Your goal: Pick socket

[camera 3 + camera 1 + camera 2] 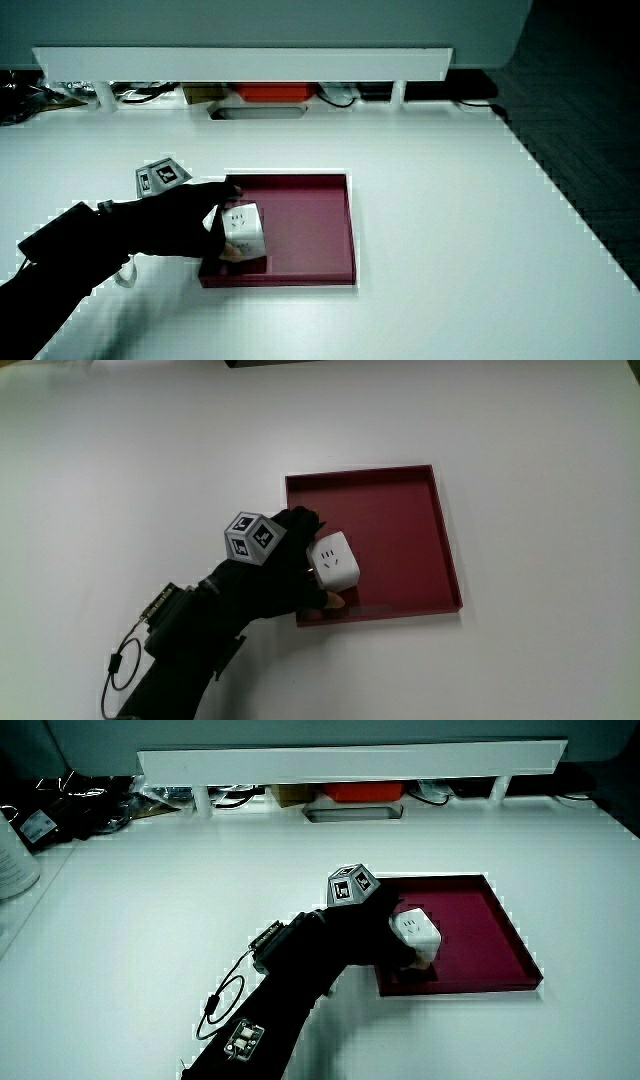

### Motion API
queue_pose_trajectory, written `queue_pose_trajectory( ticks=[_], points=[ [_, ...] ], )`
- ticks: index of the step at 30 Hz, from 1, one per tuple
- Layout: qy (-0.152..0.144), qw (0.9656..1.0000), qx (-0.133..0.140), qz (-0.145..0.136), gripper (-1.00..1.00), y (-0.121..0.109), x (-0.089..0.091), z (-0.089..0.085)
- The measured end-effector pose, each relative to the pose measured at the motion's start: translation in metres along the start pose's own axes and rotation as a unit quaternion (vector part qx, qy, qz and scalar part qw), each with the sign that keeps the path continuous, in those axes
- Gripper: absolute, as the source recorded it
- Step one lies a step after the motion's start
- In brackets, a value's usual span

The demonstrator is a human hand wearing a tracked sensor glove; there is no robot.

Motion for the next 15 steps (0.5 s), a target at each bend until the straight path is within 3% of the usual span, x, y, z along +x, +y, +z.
queue_pose_trajectory(
  ticks=[15],
  points=[
    [0.010,0.9999,-0.001,-0.003,0.00,0.0080,0.0024,-0.0103]
  ],
)
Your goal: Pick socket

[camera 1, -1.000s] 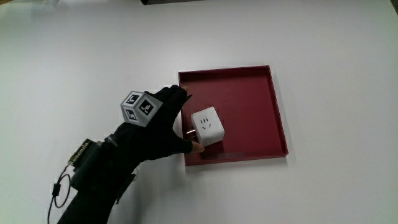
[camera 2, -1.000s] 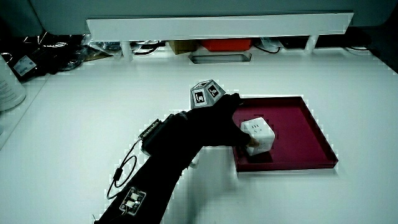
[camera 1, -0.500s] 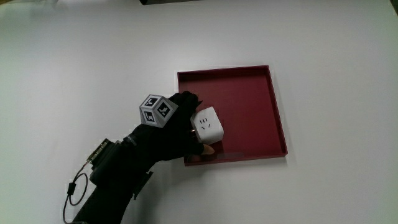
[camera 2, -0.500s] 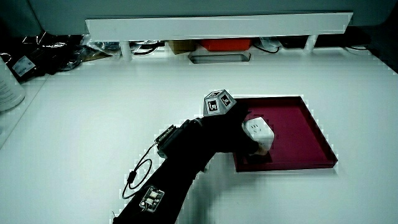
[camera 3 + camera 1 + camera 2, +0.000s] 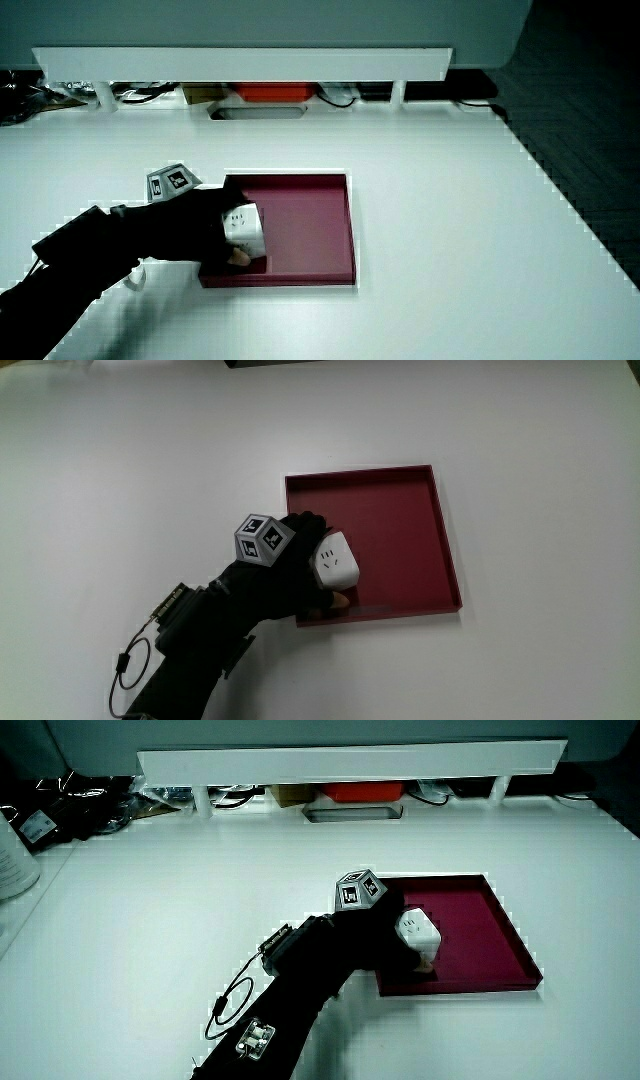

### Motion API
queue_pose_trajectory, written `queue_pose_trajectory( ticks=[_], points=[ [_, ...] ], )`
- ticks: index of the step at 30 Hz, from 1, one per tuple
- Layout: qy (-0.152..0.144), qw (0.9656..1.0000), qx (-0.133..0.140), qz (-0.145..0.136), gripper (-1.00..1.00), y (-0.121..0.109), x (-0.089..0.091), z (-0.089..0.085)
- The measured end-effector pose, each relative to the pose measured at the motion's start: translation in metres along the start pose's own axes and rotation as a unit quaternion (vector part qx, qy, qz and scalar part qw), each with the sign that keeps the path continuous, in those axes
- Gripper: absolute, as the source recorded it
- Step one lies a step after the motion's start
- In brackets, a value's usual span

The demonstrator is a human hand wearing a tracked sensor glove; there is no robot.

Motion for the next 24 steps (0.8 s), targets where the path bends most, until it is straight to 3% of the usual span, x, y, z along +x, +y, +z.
queue_pose_trajectory(
  ticks=[8,15,20,24],
  points=[
    [-0.012,0.9999,0.010,-0.004,0.37,-0.0020,-0.0009,-0.0001],
    [-0.005,0.9995,0.029,-0.015,0.74,-0.0050,0.0018,0.0000],
    [-0.006,0.9984,0.044,-0.033,1.00,-0.0058,0.0014,-0.0024],
    [-0.008,0.9973,0.057,-0.045,1.00,-0.0099,0.0051,0.0028]
  ],
)
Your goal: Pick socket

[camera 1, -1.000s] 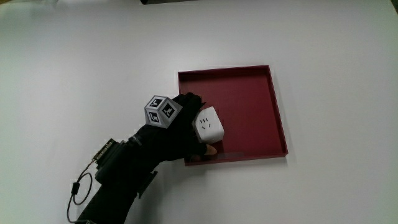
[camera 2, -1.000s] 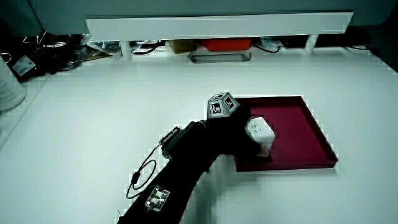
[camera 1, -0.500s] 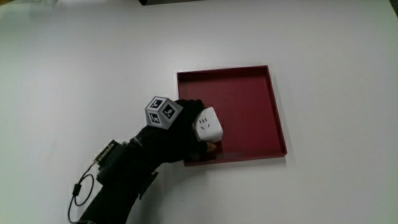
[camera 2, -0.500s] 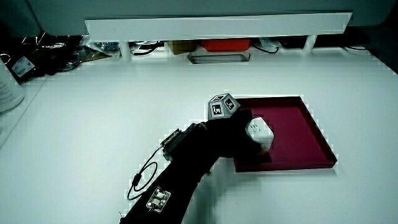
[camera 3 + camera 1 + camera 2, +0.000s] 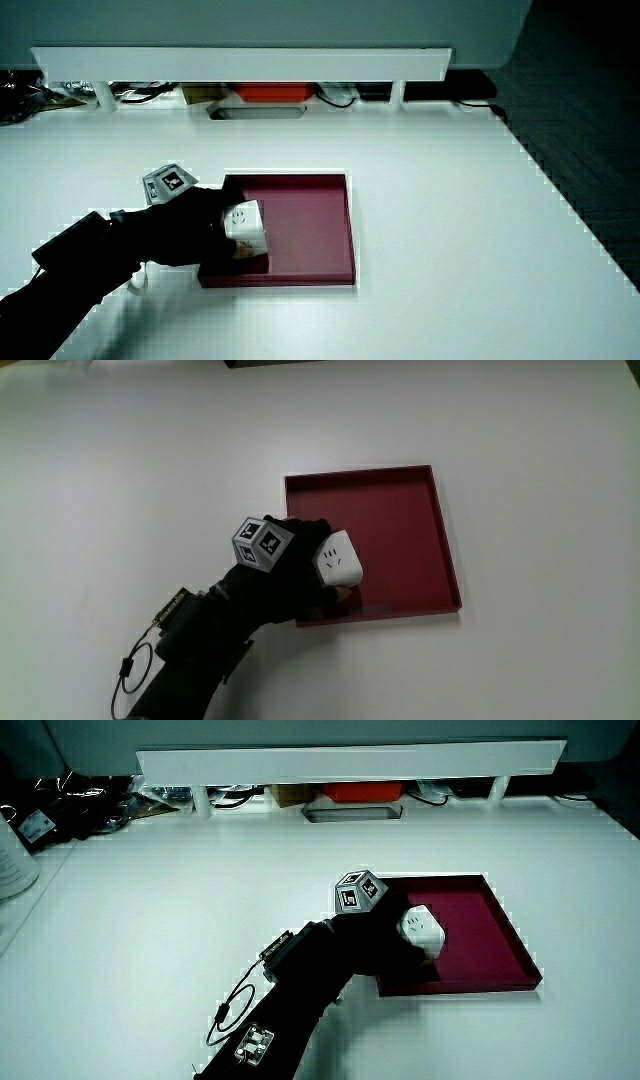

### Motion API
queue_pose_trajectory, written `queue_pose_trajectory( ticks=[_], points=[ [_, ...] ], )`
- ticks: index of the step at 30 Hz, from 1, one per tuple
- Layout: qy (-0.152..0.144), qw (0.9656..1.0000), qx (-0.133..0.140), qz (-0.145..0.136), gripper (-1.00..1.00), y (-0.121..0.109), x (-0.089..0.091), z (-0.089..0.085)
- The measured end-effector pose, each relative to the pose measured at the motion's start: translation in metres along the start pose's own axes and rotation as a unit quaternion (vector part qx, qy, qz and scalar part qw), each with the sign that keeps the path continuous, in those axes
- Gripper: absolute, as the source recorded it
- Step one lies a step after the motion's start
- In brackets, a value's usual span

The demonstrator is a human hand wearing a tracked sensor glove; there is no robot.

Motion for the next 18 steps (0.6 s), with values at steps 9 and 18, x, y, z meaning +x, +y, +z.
queue_pose_trajectory(
  ticks=[9,18],
  points=[
    [0.005,0.9995,0.019,-0.024,1.00,-0.011,0.009,0.022],
    [0.003,0.9977,0.052,-0.044,1.00,-0.039,0.011,0.062]
  ],
)
